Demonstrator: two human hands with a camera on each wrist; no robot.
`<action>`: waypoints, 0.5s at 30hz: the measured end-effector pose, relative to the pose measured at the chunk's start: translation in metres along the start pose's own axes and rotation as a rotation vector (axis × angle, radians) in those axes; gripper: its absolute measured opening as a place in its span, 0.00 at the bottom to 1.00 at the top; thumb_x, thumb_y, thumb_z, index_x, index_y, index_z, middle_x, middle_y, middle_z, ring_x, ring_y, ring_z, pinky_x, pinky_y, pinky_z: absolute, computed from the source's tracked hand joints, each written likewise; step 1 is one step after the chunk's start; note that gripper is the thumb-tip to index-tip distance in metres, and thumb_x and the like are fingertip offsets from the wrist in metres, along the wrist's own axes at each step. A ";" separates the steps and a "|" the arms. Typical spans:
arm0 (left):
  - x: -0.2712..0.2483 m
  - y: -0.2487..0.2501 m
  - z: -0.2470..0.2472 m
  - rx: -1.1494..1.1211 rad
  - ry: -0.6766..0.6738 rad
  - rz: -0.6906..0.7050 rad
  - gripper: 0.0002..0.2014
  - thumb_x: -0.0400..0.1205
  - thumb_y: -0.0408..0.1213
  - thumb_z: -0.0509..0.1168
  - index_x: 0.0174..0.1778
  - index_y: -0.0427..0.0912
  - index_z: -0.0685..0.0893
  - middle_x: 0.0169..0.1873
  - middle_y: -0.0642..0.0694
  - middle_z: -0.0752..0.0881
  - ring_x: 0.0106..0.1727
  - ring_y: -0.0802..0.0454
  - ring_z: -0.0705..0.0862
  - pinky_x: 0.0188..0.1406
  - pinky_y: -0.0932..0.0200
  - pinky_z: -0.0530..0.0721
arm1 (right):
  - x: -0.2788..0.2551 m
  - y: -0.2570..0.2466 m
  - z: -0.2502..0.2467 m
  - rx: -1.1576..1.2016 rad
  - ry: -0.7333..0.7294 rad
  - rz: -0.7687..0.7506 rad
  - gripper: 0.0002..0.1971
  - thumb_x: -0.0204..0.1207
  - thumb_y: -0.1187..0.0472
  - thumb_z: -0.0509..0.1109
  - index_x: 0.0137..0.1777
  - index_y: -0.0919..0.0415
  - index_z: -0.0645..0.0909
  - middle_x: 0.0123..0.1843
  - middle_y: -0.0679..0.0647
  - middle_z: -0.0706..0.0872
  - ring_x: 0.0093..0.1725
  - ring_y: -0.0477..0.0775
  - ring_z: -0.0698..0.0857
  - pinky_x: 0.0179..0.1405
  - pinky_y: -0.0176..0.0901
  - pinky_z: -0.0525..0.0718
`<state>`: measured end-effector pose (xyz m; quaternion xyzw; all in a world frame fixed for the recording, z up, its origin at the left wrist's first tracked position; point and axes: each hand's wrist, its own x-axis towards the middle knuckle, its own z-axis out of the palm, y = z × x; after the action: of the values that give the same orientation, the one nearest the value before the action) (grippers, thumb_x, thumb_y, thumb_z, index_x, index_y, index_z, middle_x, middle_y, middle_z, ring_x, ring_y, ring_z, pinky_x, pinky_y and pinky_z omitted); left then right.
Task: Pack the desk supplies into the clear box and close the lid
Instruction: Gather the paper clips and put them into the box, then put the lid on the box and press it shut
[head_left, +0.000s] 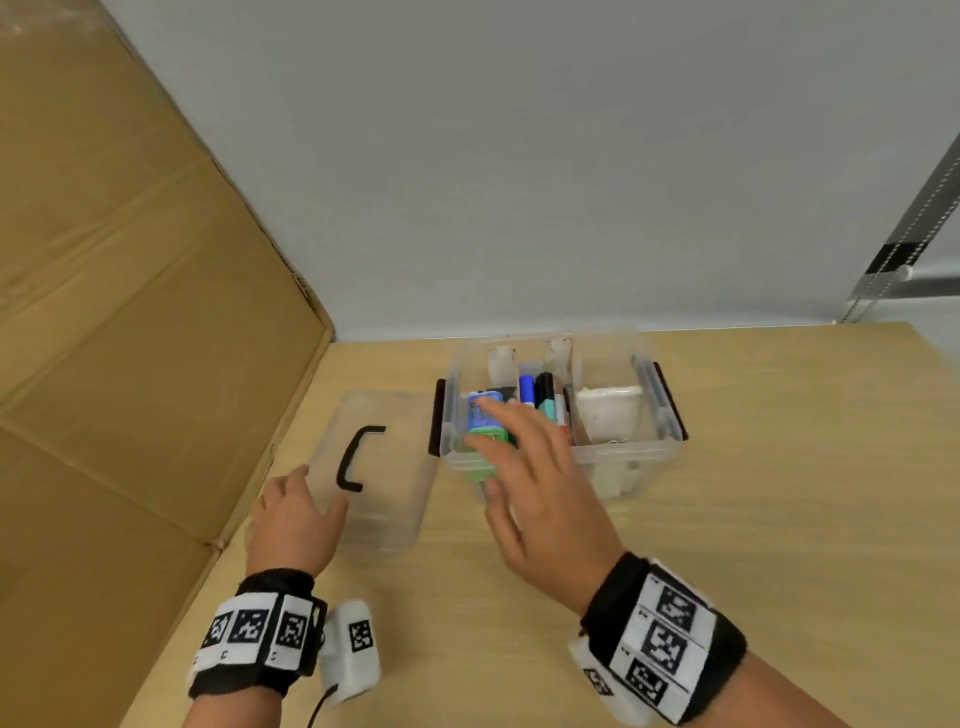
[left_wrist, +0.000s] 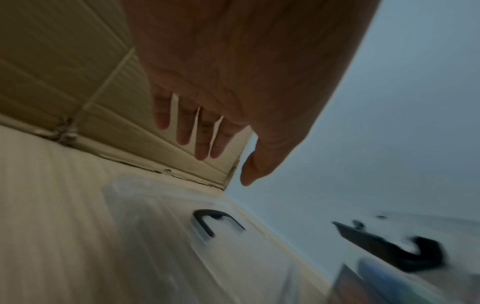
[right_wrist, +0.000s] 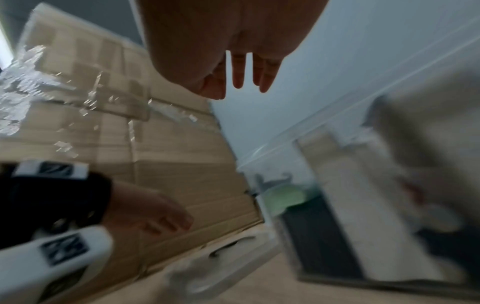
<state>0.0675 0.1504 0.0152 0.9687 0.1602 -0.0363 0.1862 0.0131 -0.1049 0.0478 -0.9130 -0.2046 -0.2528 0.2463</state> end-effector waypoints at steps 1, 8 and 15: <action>0.005 -0.006 -0.001 0.027 -0.019 -0.032 0.32 0.83 0.49 0.60 0.80 0.40 0.61 0.77 0.38 0.66 0.76 0.37 0.65 0.74 0.40 0.67 | 0.003 -0.012 0.013 0.002 -0.054 -0.084 0.21 0.76 0.60 0.60 0.70 0.58 0.70 0.78 0.58 0.67 0.78 0.58 0.66 0.78 0.51 0.66; 0.042 -0.044 0.004 -0.165 -0.236 -0.081 0.35 0.82 0.49 0.61 0.81 0.36 0.57 0.79 0.35 0.63 0.78 0.36 0.64 0.76 0.41 0.66 | 0.025 -0.044 0.109 0.106 -0.557 0.115 0.24 0.80 0.62 0.58 0.76 0.62 0.65 0.85 0.61 0.50 0.81 0.62 0.60 0.76 0.52 0.70; 0.052 -0.055 0.014 -0.129 -0.227 -0.047 0.29 0.81 0.51 0.61 0.74 0.37 0.68 0.71 0.37 0.71 0.72 0.38 0.67 0.71 0.44 0.68 | 0.047 -0.043 0.159 0.176 -0.737 0.561 0.30 0.86 0.53 0.52 0.84 0.55 0.43 0.84 0.61 0.31 0.83 0.71 0.41 0.80 0.59 0.55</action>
<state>0.0985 0.2093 -0.0237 0.9403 0.1628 -0.1395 0.2643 0.0864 0.0297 -0.0302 -0.9375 -0.0447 0.1828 0.2926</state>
